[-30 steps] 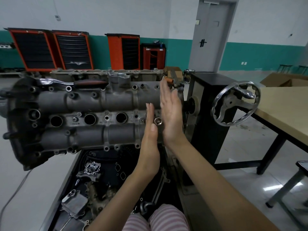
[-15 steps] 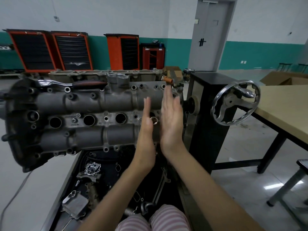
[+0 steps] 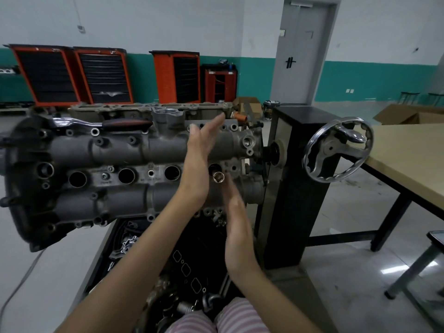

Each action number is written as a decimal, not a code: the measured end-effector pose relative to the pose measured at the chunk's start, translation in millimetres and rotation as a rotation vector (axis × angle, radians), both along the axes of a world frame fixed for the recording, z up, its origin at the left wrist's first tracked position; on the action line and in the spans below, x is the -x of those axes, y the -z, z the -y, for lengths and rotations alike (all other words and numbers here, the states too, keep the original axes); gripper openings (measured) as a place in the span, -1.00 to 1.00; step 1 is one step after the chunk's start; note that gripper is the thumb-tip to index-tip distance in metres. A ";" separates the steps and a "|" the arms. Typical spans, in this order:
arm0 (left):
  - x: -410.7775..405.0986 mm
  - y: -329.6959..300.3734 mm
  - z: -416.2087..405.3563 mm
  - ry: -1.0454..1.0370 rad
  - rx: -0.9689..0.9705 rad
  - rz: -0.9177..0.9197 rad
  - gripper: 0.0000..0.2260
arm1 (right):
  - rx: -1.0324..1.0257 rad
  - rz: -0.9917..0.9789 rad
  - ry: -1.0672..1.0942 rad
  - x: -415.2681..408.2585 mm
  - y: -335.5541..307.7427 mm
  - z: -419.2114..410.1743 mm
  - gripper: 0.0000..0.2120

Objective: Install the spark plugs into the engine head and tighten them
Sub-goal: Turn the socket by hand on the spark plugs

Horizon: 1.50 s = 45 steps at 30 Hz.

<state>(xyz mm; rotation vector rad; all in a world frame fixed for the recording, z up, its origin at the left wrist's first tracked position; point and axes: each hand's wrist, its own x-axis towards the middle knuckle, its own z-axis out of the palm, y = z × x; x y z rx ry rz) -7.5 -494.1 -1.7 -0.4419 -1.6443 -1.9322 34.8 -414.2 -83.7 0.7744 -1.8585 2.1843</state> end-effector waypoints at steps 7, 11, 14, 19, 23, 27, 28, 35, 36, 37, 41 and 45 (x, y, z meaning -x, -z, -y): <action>-15.9 67.1 25.4 -0.473 0.530 -0.168 -0.76 | -0.749 -0.454 0.474 57.1 -33.3 -21.2 -0.74; -1.4 59.9 30.1 -0.712 0.884 -0.183 -0.75 | -0.976 -0.622 0.412 78.3 -45.3 -26.1 -0.68; 7.0 47.6 37.4 -0.811 1.006 -0.302 -0.73 | -1.015 -0.697 0.411 86.9 -52.1 -23.8 -0.72; 10.7 32.3 44.5 -0.777 1.097 -0.545 -0.69 | -1.049 -0.846 0.426 100.9 -60.0 -18.1 -0.81; 12.6 17.6 43.1 -0.739 1.149 -0.682 -0.75 | -1.011 -0.856 0.370 104.4 -57.5 -9.6 -0.77; 15.4 14.2 44.9 -0.730 1.199 -0.720 -0.77 | -0.935 -0.837 0.383 106.2 -54.0 -12.0 -0.86; 15.9 16.7 46.2 -0.747 1.190 -0.699 -0.76 | -0.928 -0.829 0.374 107.2 -53.5 -12.0 -0.89; 22.8 27.6 48.8 -0.778 1.226 -0.617 -0.71 | -0.891 -0.749 0.373 113.3 -49.9 -11.3 -0.81; 23.4 28.9 49.2 -0.761 1.247 -0.632 -0.72 | -0.903 -0.755 0.373 112.8 -49.1 -11.2 -0.80; 23.1 29.9 49.5 -0.737 1.266 -0.646 -0.74 | -0.909 -0.763 0.372 111.2 -49.0 -11.8 -0.81; 18.1 28.6 45.9 -0.700 1.234 -0.630 -0.77 | -0.919 -0.824 0.357 108.2 -50.9 -13.9 -0.85; 16.4 27.2 45.9 -0.709 1.246 -0.607 -0.80 | -0.932 -0.876 0.369 108.8 -46.6 -12.5 -0.84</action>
